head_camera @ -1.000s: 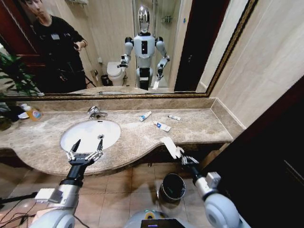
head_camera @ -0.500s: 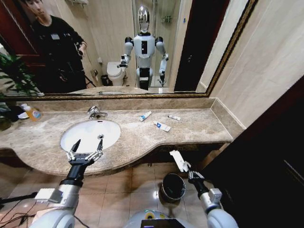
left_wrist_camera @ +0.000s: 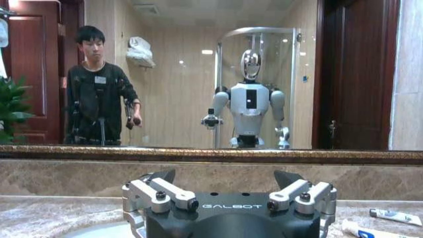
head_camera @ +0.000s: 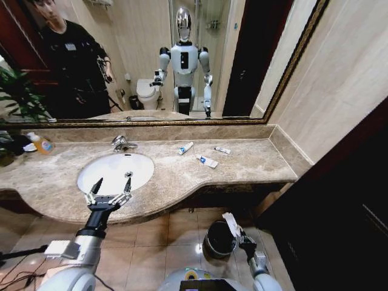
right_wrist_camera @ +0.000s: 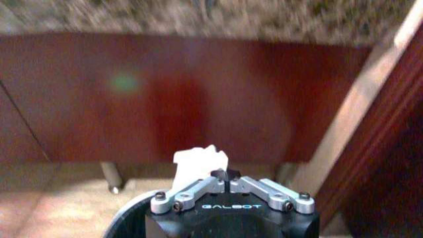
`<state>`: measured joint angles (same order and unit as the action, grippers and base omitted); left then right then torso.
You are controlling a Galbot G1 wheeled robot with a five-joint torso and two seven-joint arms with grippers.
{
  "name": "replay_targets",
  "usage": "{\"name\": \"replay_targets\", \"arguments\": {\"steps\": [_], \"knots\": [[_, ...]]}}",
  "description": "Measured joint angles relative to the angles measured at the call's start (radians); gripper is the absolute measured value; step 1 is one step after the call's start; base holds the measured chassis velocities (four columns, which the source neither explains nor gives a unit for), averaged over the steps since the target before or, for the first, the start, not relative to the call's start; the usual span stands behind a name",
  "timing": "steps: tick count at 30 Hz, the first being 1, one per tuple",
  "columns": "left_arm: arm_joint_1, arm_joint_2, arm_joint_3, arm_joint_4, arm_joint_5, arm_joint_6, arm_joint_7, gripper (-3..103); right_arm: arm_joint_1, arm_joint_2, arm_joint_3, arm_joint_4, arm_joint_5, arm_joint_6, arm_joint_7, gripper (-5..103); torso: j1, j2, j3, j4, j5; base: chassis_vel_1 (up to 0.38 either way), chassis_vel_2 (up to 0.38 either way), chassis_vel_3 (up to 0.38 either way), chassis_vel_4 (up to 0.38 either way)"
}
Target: Pick up the trash from the sink and place it in the trash bin.
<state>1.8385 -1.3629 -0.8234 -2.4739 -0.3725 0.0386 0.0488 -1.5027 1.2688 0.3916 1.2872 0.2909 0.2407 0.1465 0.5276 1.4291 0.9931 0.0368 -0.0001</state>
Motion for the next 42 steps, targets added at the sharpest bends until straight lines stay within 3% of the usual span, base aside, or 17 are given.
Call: {"name": "replay_targets", "arguments": {"steps": [5, 17, 27, 36, 38, 41, 42], "knots": [[0.000, 0.000, 0.000, 0.000, 0.000, 0.000, 0.000, 100, 0.069, 0.036, -0.001, -0.140, -0.003, 0.017, -0.008, 0, 0.000, 0.000, 0.000, 0.0001, 0.0001, 0.000, 0.000, 0.000, 0.000], [0.000, 0.000, 0.000, 0.000, 0.000, 0.000, 0.000, 100, 0.130, 0.143, -0.012, -0.262, -0.091, 0.045, -0.029, 0, 0.000, 0.000, 0.000, 0.0000, -0.0001, 0.000, 0.000, 0.000, 0.000], [0.000, 0.000, 0.000, 0.000, 0.000, 0.000, 0.000, 100, 0.154, 0.157, -0.013, -0.291, -0.114, 0.046, -0.039, 0, 0.000, 0.000, 0.000, 0.0000, 0.0000, 0.000, 0.000, 0.000, 0.000], [0.000, 0.000, 0.000, 0.000, 0.000, 0.000, 0.000, 100, 0.142, 0.132, -0.006, -0.294, -0.116, 0.067, -0.053, 38, 0.000, 0.000, 0.000, 0.0000, 0.0001, 0.000, 0.000, 0.000, 0.000], [0.000, 0.000, 0.000, 0.000, 0.000, 0.000, 0.000, 100, 0.140, 0.130, -0.006, -0.294, -0.116, 0.070, -0.051, 38, 0.000, 0.000, 0.000, 0.0000, 0.0001, 0.000, 0.000, 0.000, 0.000], [0.000, 0.000, 0.000, 0.000, 0.000, 0.000, 0.000, 100, 0.133, 0.128, -0.007, -0.292, -0.115, 0.074, -0.049, 54, 0.000, 0.000, 0.000, 0.0000, 0.0001, 0.000, 0.000, 0.000, 0.000], [0.000, 0.000, 0.000, 0.000, 0.000, 0.000, 0.000, 100, 0.131, 0.128, -0.008, -0.290, -0.114, 0.074, -0.048, 54, 0.000, 0.000, 0.000, 0.0000, 0.0001, 0.000, 0.000, 0.000, 0.000]]}}
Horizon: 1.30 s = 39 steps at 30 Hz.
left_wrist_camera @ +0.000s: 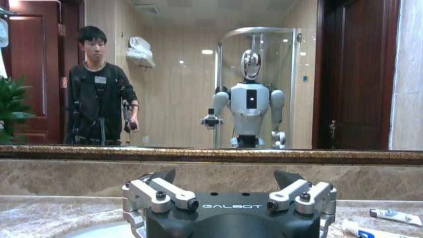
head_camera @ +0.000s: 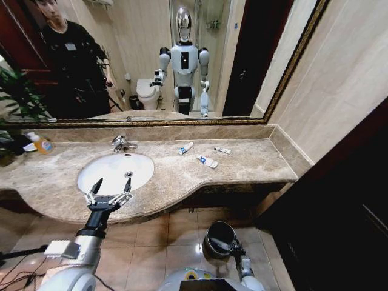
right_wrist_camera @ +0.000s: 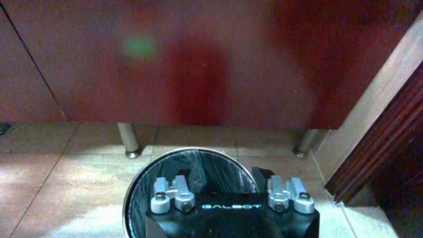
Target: Pick up the trash from the sink and place it in the trash bin.
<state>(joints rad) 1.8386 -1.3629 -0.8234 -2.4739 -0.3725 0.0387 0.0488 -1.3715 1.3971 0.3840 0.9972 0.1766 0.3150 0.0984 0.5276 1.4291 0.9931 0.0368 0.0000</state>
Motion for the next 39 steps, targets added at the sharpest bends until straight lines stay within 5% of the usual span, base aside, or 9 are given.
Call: {"name": "replay_targets", "arguments": {"steps": [1, 4, 6, 12, 27, 39], "knots": [[0.000, 0.000, 0.000, 0.000, 0.000, 0.000, 0.000, 100, 0.000, 0.000, 0.000, 0.000, 0.000, 0.000, 0.000, 54, 0.000, 0.000, 0.000, 0.0000, 0.0000, 0.000, 0.000, 0.000, 0.000], [0.000, 0.000, 0.000, 0.000, 0.000, 0.000, 0.000, 100, -0.007, 0.001, -0.001, 0.009, 0.001, 0.002, 0.001, 77, 0.000, 0.000, 0.000, 0.0000, 0.0000, 0.000, 0.000, 0.000, 0.000], [0.000, 0.000, 0.000, 0.000, 0.000, 0.000, 0.000, 100, -0.010, 0.001, -0.002, 0.014, 0.001, 0.002, 0.000, 77, 0.000, 0.000, 0.000, 0.0000, 0.0000, 0.000, 0.000, 0.000, 0.000], [0.000, 0.000, 0.000, 0.000, 0.000, 0.000, 0.000, 100, -0.030, -0.007, -0.002, 0.056, 0.003, -0.001, -0.001, 99, 0.000, 0.000, 0.000, 0.0000, 0.0001, 0.000, 0.000, 0.000, 0.000], [0.000, 0.000, 0.000, 0.000, 0.000, 0.000, 0.000, 100, -0.195, -0.099, -0.001, 0.386, 0.020, -0.016, 0.042, 100, 0.000, 0.000, 0.000, 0.0000, 0.0000, 0.000, 0.000, 0.000, 0.000], [0.000, 0.000, 0.000, 0.000, 0.000, 0.000, 0.000, 100, -0.412, -0.142, 0.037, 0.902, -0.042, -0.043, 0.023, 100, 0.000, 0.000, 0.000, 0.0000, -0.0001, 0.000, 0.000, 0.000, 0.000]]}}
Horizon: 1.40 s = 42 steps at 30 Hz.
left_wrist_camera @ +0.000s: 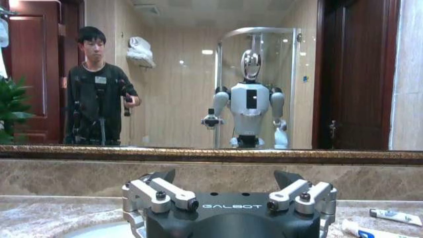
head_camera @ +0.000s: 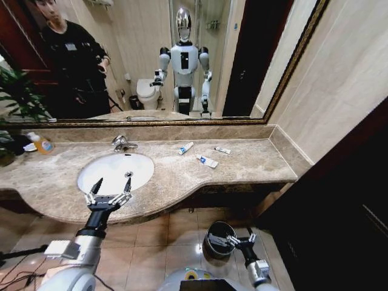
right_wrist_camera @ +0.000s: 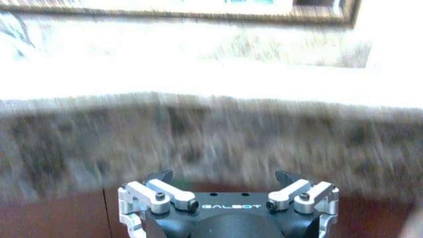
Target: Pick up the trash from the sink and place it in the trash bin.
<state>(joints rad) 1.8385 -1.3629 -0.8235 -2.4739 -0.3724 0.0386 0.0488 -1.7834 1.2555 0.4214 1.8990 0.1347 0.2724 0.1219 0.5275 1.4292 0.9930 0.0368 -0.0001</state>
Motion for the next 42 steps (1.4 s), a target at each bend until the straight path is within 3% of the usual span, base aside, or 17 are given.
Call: {"name": "replay_targets", "arguments": {"steps": [7, 9, 15, 24, 29, 42], "knots": [[0.000, 0.000, 0.000, 0.000, 0.000, 0.000, 0.000, 100, 0.081, -0.020, -0.008, 0.176, 0.027, -0.143, -0.030, 100, 0.000, 0.000, 0.000, -0.0001, 0.0000, 0.000, 0.000, 0.000, 0.000], [0.000, 0.000, 0.000, 0.000, 0.000, 0.000, 0.000, 100, 0.159, -0.027, -0.036, 0.216, 0.082, -0.233, -0.037, 100, 0.000, 0.000, 0.000, 0.0002, 0.0001, 0.000, 0.000, 0.000, 0.000], [0.000, 0.000, 0.000, 0.000, 0.000, 0.000, 0.000, 100, 0.333, -0.026, -0.095, 0.196, 0.134, -0.360, -0.115, 100, 0.000, 0.000, 0.000, 0.0000, 0.0000, 0.000, 0.000, 0.000, 0.000], [0.000, 0.000, 0.000, 0.000, 0.000, 0.000, 0.000, 100, 0.569, -0.013, -0.171, 0.041, 0.183, -0.400, -0.114, 100, 0.000, 0.000, 0.000, 0.0000, 0.0000, 0.000, 0.000, 0.000, 0.000], [0.000, 0.000, 0.000, 0.000, 0.000, 0.000, 0.000, 100, 0.723, 0.034, -0.229, -0.086, 0.215, -0.399, -0.029, 100, 0.000, 0.000, 0.000, 0.0000, 0.0000, 0.000, 0.000, 0.000, 0.000], [0.000, 0.000, 0.000, 0.000, 0.000, 0.000, 0.000, 100, 0.939, 0.169, -0.345, -0.283, 0.230, -0.463, 0.117, 100, 0.000, 0.000, 0.000, 0.0002, -0.0003, 0.000, 0.000, 0.000, 0.000]]}}
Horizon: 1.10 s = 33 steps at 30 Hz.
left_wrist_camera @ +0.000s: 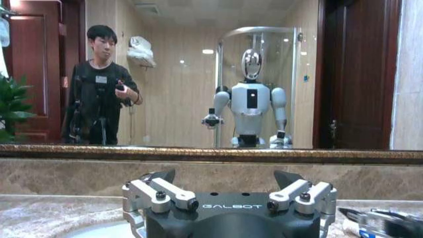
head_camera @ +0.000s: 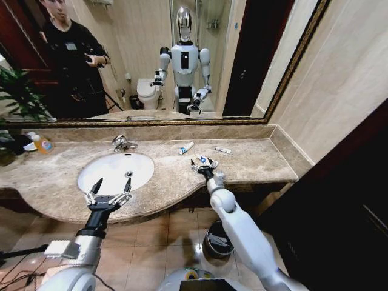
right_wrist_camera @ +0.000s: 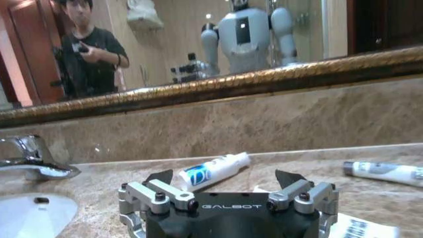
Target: Pick up the trash from the sink and place it in the trash bin.
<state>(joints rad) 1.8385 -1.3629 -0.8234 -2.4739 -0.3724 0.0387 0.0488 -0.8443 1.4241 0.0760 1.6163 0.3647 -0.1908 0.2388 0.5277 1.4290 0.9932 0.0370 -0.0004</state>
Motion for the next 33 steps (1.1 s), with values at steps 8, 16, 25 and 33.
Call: {"name": "replay_targets", "arguments": {"steps": [8, 16, 25, 33], "knots": [[0.000, 0.000, 0.000, 0.000, 0.000, 0.000, 0.000, 100, 0.081, 0.054, -0.037, -0.078, 0.053, -0.053, 0.121, 100, 0.000, 0.000, 0.000, -0.0002, 0.0000, 0.000, 0.000, 0.000, 0.000], [0.000, 0.000, 0.000, 0.000, 0.000, 0.000, 0.000, 100, 0.136, 0.120, -0.042, -0.182, 0.067, -0.070, 0.237, 100, 0.000, 0.000, 0.000, -0.0001, 0.0004, 0.000, 0.000, 0.000, 0.000], [0.000, 0.000, 0.000, 0.000, 0.000, 0.000, 0.000, 100, 0.148, 0.145, -0.014, -0.242, 0.041, -0.057, 0.261, 100, 0.000, 0.000, 0.000, -0.0002, 0.0003, 0.000, 0.000, 0.000, 0.000], [0.000, 0.000, 0.000, 0.000, 0.000, 0.000, 0.000, 100, 0.165, 0.160, 0.009, -0.289, 0.038, -0.036, 0.257, 100, 0.000, 0.000, 0.000, -0.0002, 0.0004, 0.000, 0.000, 0.000, 0.000]]}}
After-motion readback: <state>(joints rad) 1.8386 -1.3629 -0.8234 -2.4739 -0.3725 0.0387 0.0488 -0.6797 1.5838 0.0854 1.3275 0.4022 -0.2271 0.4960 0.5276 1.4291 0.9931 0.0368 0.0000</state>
